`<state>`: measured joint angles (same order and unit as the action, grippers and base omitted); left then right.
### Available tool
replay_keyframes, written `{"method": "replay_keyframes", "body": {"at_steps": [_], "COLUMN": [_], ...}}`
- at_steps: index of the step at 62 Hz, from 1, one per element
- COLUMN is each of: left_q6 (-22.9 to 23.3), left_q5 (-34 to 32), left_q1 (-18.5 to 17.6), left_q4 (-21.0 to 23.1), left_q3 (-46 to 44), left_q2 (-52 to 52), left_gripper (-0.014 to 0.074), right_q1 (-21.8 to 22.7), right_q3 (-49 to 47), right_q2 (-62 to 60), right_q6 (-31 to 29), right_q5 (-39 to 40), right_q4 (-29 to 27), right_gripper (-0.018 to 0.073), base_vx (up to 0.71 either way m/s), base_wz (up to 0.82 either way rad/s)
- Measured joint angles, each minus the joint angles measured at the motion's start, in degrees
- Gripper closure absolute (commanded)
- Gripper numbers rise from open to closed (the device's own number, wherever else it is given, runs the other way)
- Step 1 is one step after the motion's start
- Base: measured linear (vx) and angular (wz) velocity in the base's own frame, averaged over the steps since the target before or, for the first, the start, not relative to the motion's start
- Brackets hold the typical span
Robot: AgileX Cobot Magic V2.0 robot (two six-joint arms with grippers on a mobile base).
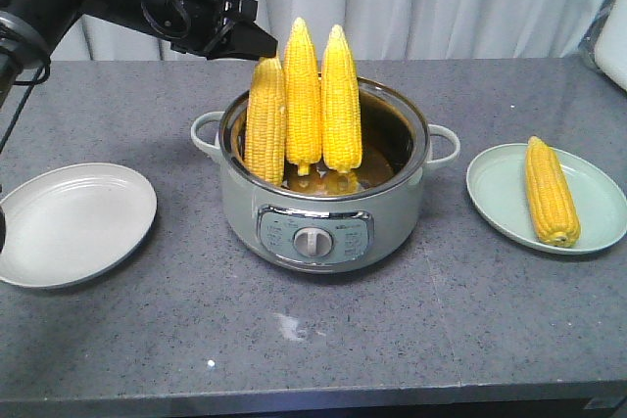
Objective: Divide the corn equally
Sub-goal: 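Reach the left gripper to a corn cob in the pot and grasp, then lift the cob and lower it toward the cream plate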
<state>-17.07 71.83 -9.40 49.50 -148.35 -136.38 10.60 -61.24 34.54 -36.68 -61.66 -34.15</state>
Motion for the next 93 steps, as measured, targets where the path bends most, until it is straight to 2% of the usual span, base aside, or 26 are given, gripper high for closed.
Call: {"method": "replay_keyframes", "body": {"at_steps": [15, 33, 45, 51, 61, 68, 75, 83, 93], "left_q6": [0.42, 0.55, 0.60, 1.98, 7.55, 11.16, 14.02, 14.97, 15.09], "left_q5": [0.00, 0.05, 0.70, 1.04, 1.20, 1.51, 1.63, 1.57, 1.52], "left_q1": [0.00, 0.00, 2.08, 4.36, 7.27, 7.61, 7.61, 7.61, 7.61], "left_q4": [-0.06, -0.06, -1.13, -4.80, -16.67, -25.42, -31.83, -36.78, -40.16], "left_q3": [0.00, 0.00, 0.00, 0.00, -0.41, -0.46, -0.22, 5.18, 18.27], "left_q2": [0.69, 7.25, 13.83, 18.32, 25.13, 27.77, 28.52, 29.67, 32.06], "left_gripper": [0.0605, 0.0605, 0.0605, 0.0605, 0.0604, 0.0604, 0.0604, 0.0604, 0.0604], "right_q1": [0.00, 0.00, 0.00, 0.00, 0.00, 0.00, 0.00, 0.00, 0.00], "right_q3": [0.00, 0.00, 0.00, 0.00, 0.00, 0.00, 0.00, 0.00, 0.00], "right_q2": [0.00, 0.00, 0.00, 0.00, 0.00, 0.00, 0.00, 0.00, 0.00], "right_q6": [0.00, 0.00, 0.00, 0.00, 0.00, 0.00, 0.00, 0.00, 0.00], "right_q5": [0.00, 0.00, -0.04, -0.23, -0.30, -0.30, -0.34, -0.51, -0.51], "right_q4": [0.00, 0.00, 0.00, 0.00, 0.00, 0.00, 0.00, 0.00, 0.00], "right_gripper": [0.0564, 0.0564, 0.0564, 0.0564, 0.0564, 0.0564, 0.0564, 0.0564, 0.0564], "base_vx": [0.00, 0.00, 0.00, 0.00, 0.00, 0.00, 0.00, 0.00, 0.00], "base_wz": [0.00, 0.00, 0.00, 0.00, 0.00, 0.00, 0.00, 0.00, 0.00]}}
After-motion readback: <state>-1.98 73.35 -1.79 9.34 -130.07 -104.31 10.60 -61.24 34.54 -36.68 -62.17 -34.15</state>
